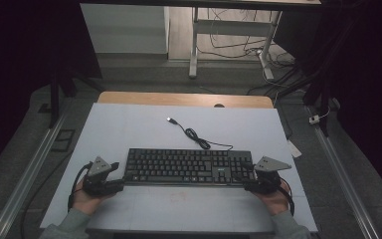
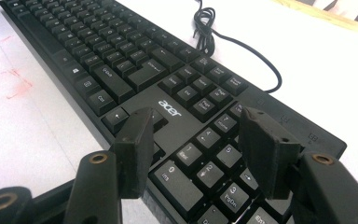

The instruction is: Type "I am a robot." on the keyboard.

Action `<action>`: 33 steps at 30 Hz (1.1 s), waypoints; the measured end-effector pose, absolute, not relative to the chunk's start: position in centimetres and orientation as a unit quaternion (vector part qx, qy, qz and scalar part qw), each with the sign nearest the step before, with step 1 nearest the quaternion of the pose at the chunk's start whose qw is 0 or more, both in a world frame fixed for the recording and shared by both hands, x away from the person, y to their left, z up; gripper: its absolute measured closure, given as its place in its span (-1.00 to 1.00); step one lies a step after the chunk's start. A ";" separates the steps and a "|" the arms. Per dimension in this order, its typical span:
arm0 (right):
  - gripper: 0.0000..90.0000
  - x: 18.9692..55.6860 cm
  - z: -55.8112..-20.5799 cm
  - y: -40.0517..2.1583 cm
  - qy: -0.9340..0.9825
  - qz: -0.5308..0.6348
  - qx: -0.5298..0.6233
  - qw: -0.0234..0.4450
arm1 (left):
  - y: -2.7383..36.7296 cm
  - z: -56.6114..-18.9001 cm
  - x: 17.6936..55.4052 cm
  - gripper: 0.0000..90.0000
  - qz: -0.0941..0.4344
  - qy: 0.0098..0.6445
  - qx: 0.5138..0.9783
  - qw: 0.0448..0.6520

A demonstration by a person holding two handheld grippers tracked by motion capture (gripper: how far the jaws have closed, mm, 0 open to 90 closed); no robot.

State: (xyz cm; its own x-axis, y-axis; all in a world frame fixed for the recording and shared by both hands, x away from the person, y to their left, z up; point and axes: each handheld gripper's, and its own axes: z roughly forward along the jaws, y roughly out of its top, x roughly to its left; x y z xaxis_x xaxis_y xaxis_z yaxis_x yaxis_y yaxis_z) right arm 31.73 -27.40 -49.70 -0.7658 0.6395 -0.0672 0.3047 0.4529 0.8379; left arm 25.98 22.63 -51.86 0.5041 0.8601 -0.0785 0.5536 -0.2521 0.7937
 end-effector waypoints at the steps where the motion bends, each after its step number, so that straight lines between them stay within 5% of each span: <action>1: 0.01 31.7 -49.7 -27.4 0.829 0.443 0.284 0.188 | 22.6 -51.9 26.0 -0.22 0.190 0.460 0.768 0.403; 18: 0.01 31.4 -49.4 -26.8 0.819 0.460 0.292 0.177 | 22.1 -51.8 27.0 -0.22 0.184 0.458 0.771 0.403; 33: 0.02 32.5 -49.4 -22.0 0.831 0.467 0.266 0.145 | 22.0 -52.2 26.9 -0.09 0.183 0.460 0.773 0.398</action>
